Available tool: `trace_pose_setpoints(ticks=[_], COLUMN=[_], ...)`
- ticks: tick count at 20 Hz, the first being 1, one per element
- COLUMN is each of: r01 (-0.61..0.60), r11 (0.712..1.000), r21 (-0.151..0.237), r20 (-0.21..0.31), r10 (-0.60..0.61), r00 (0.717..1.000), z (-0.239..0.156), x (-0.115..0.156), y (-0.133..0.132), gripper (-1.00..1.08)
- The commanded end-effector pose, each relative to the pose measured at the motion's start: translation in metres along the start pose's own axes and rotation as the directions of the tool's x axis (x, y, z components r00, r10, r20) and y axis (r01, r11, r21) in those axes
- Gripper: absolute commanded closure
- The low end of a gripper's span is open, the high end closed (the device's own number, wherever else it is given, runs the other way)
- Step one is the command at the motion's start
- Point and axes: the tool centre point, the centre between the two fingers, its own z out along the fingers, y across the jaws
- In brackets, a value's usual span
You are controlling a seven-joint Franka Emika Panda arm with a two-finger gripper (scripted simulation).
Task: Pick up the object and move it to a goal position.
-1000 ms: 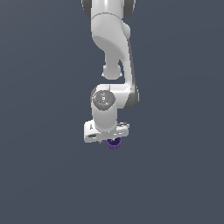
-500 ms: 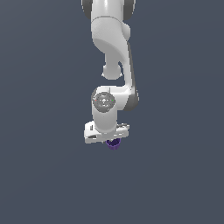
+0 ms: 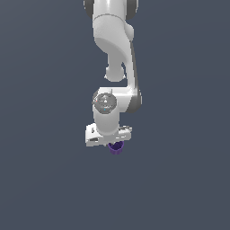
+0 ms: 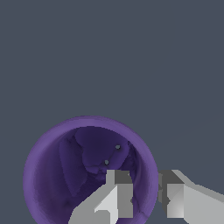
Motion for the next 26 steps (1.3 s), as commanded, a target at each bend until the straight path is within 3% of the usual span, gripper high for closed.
trace_pose_setpoints(ticks=[1,7,26], r01=[-0.001,-0.001,-0.001], r11=[1.0,1.0,1.0], r21=[-0.001,-0.001,0.0], r20=[-0.003,-0.003,-0.003], r10=[0.001,0.001,0.001], r00=[1.0,1.0,1.0], z=[-0.01,-0.049,-0.222], x=[-0.001,-0.009,-0.04], y=[0.005,0.027,0.123], gripper=[1.08,1.08,1.08])
